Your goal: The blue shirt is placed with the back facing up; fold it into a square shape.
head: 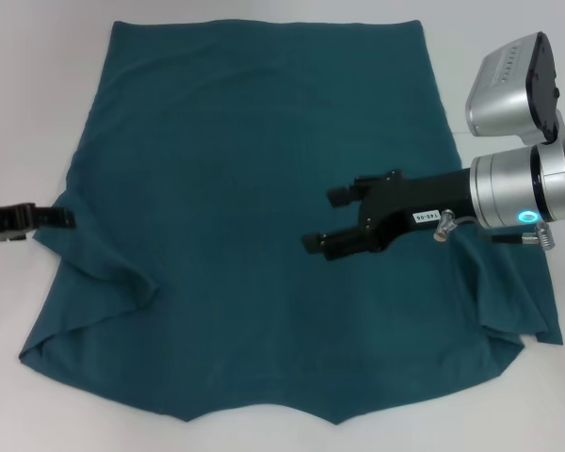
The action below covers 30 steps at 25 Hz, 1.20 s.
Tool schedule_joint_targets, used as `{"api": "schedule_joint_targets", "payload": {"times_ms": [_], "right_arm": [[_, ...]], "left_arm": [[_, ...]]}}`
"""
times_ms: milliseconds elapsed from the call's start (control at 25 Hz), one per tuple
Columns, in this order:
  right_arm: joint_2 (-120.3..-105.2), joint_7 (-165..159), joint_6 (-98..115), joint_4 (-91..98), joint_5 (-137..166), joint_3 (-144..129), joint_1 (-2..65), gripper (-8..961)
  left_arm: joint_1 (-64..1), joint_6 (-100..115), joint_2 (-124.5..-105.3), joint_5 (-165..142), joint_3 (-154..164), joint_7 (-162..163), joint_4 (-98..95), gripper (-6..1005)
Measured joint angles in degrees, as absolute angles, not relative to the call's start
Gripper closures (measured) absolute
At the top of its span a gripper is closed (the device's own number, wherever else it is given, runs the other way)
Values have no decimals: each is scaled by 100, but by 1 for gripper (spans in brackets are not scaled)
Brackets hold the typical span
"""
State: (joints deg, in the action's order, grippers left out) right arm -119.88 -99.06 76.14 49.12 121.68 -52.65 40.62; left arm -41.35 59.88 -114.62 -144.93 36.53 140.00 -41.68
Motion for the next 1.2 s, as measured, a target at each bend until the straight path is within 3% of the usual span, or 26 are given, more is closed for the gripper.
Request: {"api": "schedule_joint_targets", "payload": {"times_ms": [1200], "right_arm": [[-11997,-9756,7612,4773,11856,-5397,4116,28]], "left_arm": [[-4623,5121,-11408,-14863,3742,14172,-2754,164]]}}
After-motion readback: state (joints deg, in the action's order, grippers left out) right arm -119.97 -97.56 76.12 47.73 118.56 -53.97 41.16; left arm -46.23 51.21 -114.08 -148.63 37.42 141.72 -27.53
